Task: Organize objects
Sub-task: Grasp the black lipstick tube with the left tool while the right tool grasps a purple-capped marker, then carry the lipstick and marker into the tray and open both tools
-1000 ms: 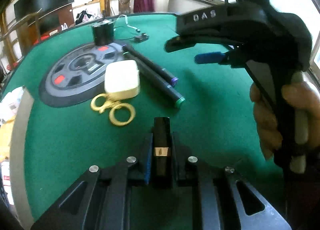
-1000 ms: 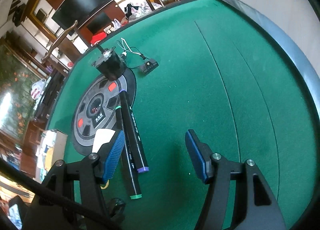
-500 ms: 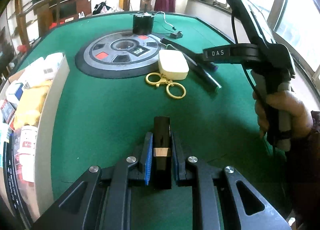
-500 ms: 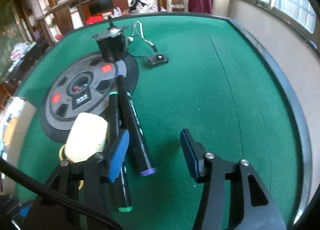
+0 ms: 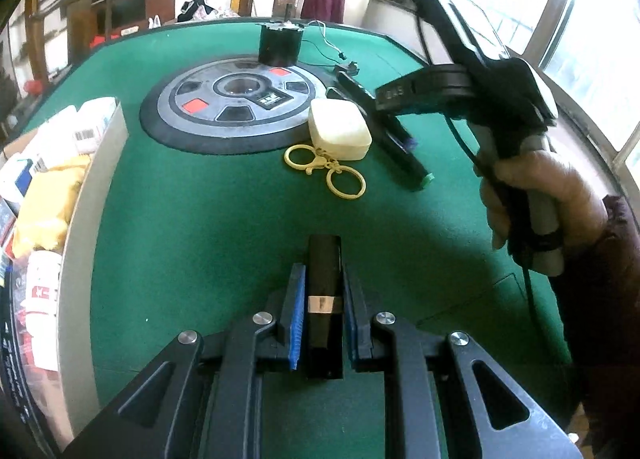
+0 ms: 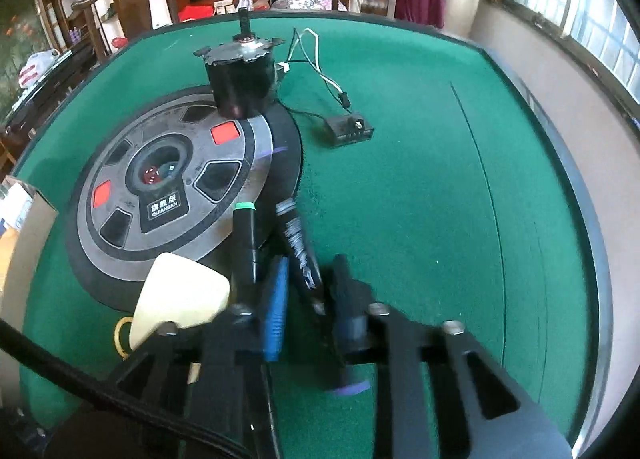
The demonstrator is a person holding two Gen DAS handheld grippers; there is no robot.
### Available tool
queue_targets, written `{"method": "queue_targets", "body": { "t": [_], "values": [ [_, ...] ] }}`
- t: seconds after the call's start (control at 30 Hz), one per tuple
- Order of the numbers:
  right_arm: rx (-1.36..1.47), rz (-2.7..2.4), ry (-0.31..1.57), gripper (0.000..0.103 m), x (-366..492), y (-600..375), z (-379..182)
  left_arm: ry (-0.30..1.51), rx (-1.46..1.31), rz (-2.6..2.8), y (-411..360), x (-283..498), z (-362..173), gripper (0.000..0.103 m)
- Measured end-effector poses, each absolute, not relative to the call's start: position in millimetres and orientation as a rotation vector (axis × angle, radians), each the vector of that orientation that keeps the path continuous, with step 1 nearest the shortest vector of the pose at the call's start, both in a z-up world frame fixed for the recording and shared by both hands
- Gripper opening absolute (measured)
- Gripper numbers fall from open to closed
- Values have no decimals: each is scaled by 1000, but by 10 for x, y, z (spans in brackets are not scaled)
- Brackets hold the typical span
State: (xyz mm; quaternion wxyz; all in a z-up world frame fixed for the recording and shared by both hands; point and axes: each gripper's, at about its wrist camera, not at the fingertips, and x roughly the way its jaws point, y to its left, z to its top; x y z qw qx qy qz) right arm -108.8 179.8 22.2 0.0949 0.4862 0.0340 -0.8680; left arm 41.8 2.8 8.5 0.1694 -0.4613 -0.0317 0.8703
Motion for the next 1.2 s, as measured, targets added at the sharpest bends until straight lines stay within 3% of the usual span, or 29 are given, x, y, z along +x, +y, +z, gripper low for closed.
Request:
{"method": "queue_targets", "body": {
  "t": [0.27, 0.53, 0.93, 1.2],
  "values": [
    [1405, -2576, -180, 12, -602, 2154, 518, -195, -1206, 2498, -195, 657, 291, 14],
    [1326, -2468, -309, 12, -63, 1899, 853, -301, -1083, 2564, -621, 994, 588, 14],
    [1260, -2257, -226, 12, 363, 536, 981, -489, -1071, 2849, -2039, 1394, 626, 14],
    [1350, -2103, -184, 13, 549, -234, 639, -436, -1201, 2958, -2552, 1309, 295, 14]
  ]
}}
